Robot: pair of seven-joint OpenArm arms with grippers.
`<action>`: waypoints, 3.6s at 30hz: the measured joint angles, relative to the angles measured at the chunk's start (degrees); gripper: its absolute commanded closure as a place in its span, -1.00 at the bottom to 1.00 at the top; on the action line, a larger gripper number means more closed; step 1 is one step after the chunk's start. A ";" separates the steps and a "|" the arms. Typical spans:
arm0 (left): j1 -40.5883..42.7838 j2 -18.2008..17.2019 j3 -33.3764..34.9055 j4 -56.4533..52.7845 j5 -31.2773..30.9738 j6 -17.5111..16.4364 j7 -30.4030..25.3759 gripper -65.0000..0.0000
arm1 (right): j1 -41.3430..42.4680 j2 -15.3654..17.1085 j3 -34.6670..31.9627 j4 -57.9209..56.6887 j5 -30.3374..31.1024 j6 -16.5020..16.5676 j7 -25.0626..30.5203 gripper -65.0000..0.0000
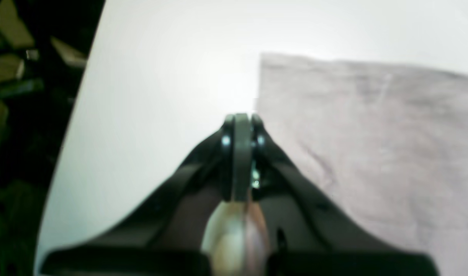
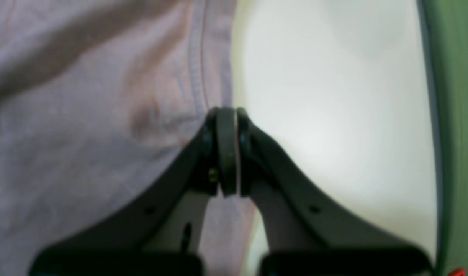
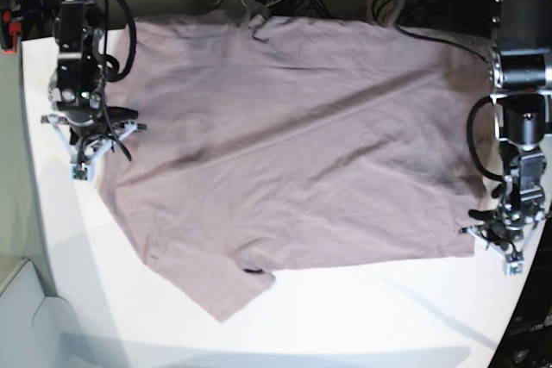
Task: Layout the t-shirt on the table in an organized manner, then fold the t-shirt properly
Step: 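Grasp the shirt side with the left gripper and pull it outward, then regrasp the shirt edge with the right gripper and pull it flat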
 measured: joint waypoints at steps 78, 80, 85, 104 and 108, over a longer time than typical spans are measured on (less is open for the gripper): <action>45.48 10.05 -33.16 50.38 0.28 -6.19 17.40 0.99 | 35.54 -2.82 -6.36 -53.72 0.61 5.35 23.52 1.00; 45.51 11.06 -33.40 51.54 0.31 -6.19 21.05 0.99 | 37.64 -2.01 -6.32 -57.83 0.44 5.31 26.47 1.00; 46.99 14.27 -33.29 60.72 0.17 -6.10 25.94 0.99 | 39.89 -0.61 -6.32 -60.65 0.42 5.20 28.35 1.00; 54.80 15.98 -30.58 59.30 0.59 -6.27 31.82 0.99 | 25.94 -3.17 0.79 -23.65 0.33 4.79 7.54 1.00; 51.15 13.68 -28.83 54.95 0.59 -6.21 30.86 0.99 | 18.32 -4.31 0.81 -10.84 -0.22 4.98 1.22 1.00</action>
